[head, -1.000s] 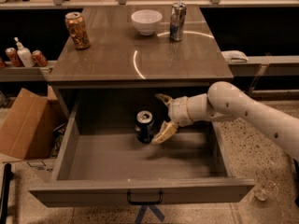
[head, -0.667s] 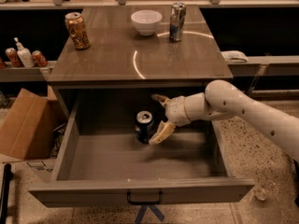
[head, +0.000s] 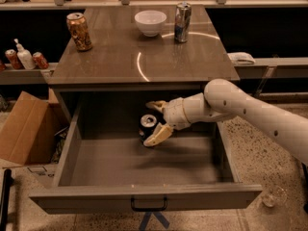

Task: Pick pepsi can from top drawer and place on counter

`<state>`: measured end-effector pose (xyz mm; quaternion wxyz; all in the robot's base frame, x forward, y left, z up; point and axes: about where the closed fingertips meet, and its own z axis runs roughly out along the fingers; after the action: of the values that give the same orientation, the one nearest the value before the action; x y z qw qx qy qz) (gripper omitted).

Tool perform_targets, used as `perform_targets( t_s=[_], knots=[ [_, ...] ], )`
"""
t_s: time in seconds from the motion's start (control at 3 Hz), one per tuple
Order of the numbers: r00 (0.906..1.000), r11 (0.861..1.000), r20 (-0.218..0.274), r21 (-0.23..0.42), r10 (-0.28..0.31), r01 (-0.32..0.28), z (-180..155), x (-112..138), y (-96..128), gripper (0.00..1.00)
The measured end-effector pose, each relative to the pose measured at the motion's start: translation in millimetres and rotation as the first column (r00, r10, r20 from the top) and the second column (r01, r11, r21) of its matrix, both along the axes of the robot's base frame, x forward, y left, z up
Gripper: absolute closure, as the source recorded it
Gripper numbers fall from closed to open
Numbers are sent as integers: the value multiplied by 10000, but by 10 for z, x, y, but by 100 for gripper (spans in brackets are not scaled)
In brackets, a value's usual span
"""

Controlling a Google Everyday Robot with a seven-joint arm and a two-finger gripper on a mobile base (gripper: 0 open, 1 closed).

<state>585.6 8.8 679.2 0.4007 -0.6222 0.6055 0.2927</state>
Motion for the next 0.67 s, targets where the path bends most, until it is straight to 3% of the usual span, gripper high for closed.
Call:
perform_targets(
  t_s=[0.67],
  knots=[
    [9997,10000,-246,-95,26,-28,92,-102,50,64]
  ],
)
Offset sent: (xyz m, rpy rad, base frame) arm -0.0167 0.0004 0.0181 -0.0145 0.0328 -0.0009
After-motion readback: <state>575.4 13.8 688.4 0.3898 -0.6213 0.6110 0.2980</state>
